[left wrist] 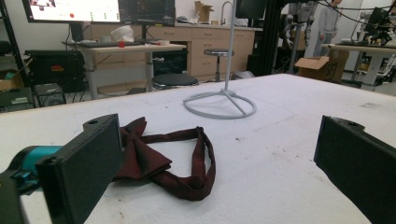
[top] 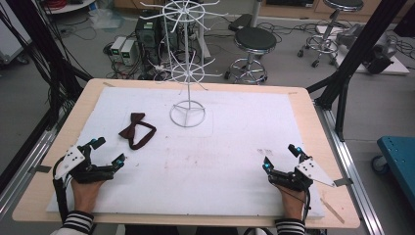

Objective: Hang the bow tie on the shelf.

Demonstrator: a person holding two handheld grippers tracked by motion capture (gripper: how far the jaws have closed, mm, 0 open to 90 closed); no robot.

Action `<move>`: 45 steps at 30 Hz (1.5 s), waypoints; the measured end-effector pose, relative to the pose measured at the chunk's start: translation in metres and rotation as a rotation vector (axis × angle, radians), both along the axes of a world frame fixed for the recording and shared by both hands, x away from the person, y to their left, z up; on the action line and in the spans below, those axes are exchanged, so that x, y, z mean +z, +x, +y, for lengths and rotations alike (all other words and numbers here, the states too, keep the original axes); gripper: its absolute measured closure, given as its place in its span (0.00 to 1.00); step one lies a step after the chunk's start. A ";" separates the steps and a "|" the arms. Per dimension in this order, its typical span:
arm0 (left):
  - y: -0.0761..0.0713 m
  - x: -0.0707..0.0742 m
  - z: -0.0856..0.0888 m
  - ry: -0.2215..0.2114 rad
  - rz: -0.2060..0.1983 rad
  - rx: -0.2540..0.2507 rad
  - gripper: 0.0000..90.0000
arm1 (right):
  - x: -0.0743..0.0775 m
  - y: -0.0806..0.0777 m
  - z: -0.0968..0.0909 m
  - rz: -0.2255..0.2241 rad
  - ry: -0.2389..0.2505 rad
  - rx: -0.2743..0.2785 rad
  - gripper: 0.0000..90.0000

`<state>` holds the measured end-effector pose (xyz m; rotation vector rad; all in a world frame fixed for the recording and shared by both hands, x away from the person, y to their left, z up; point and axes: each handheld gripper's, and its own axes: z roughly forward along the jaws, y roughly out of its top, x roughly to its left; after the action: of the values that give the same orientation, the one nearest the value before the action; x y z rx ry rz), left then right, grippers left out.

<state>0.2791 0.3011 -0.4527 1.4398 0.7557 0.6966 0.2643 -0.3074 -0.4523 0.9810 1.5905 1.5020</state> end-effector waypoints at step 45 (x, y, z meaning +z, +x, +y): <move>0.026 0.076 0.017 0.179 0.117 0.020 0.02 | 0.000 0.000 0.000 -0.004 0.006 -0.005 0.01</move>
<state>0.3053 0.3176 -0.3767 1.6492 0.8147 0.7142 0.2638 -0.3075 -0.4524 0.9844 1.5805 1.5056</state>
